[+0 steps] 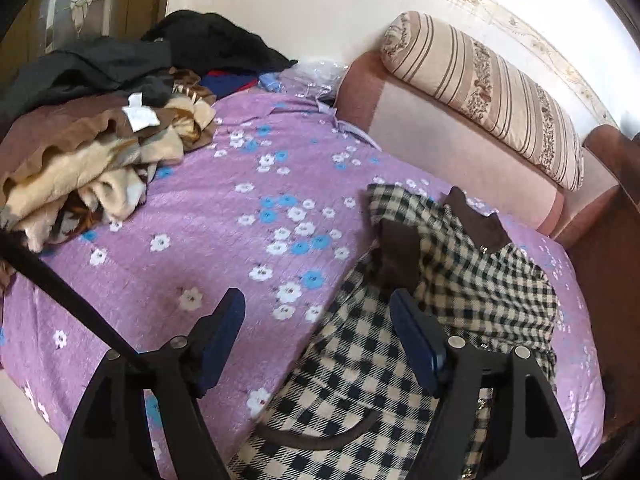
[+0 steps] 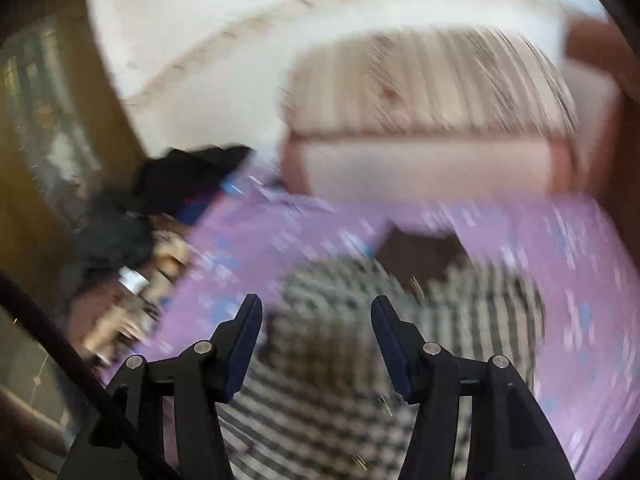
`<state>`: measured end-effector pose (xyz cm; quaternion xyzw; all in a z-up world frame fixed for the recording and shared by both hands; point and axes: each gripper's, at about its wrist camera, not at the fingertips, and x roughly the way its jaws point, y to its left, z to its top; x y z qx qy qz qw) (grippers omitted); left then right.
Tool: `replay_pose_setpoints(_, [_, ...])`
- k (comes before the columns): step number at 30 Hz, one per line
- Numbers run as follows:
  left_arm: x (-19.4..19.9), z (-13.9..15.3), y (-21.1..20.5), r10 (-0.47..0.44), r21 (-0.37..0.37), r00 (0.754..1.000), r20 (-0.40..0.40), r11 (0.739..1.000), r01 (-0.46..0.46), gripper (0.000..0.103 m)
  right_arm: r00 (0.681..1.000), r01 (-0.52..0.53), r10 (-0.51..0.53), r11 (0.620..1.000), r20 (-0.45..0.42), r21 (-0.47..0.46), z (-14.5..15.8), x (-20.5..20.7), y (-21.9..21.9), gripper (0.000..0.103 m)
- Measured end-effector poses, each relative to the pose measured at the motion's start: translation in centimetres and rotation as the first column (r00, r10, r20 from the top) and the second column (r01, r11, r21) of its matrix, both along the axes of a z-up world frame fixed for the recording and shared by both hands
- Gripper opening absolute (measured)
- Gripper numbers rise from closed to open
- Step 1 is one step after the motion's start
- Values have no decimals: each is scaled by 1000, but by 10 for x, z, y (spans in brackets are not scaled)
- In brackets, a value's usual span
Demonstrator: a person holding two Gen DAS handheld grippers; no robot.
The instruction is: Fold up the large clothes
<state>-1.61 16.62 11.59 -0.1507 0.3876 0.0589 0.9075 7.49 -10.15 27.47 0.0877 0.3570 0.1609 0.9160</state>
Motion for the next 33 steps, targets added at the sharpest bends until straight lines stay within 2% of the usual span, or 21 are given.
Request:
replay_pose_setpoints(2, [-1, -8, 3, 1, -9, 1000, -11, 1000, -1, 74, 998, -52, 51, 999, 34, 18, 41, 4, 17, 68])
replay_pose_setpoints(5, [-4, -20, 8, -5, -7, 1000, -16, 1000, 5, 74, 995, -88, 86, 995, 47, 36, 53, -17, 17, 74])
replay_pose_setpoints(7, [-2, -29, 9, -27, -1, 999, -32, 1000, 27, 74, 994, -103, 103, 995, 25, 10, 34, -34, 8, 75])
replay_pose_setpoints(9, [1, -37, 7, -53, -5, 997, -57, 999, 52, 74, 997, -77, 76, 996, -21, -53, -8, -58, -14, 75])
replay_pose_setpoints(11, [3, -44, 3, -69, -5, 995, -75, 998, 69, 74, 998, -27, 17, 987, -66, -159, -54, -72, -35, 75])
replay_pose_setpoints(12, [3, -47, 0, -75, 6, 994, -83, 997, 76, 74, 993, 8, -33, 976, -114, -216, -86, -78, -49, 75])
replay_pose_setpoints(15, [4, -52, -13, -101, 29, 991, -90, 994, 104, 74, 965, 67, -118, 974, -235, -214, -152, -91, -87, 74])
replay_pose_setpoints(19, [7, -57, -34, -134, 92, 987, -89, 986, 142, 74, 938, 133, -189, 970, -291, -201, -199, -107, -121, 74])
replay_pose_setpoints(24, [33, -59, -57, -168, 136, 982, -81, 975, 178, 74, 937, 169, -233, 955, -259, -244, -204, -106, -141, 74])
replay_pose_setpoints(28, [63, -57, -73, -179, 204, 982, -65, 961, 189, 74, 927, 224, -303, 920, -220, -323, -195, -85, -142, 74])
replay_pose_setpoints(31, [74, -63, -70, -154, 141, 984, -93, 976, 166, 74, 896, 234, -353, 891, -268, -390, -202, -54, -140, 74])
replay_pose_setpoints(33, [75, -65, -71, -175, 101, 980, -100, 978, 185, 74, 878, 244, -386, 870, -284, -428, -208, -42, -140, 74])
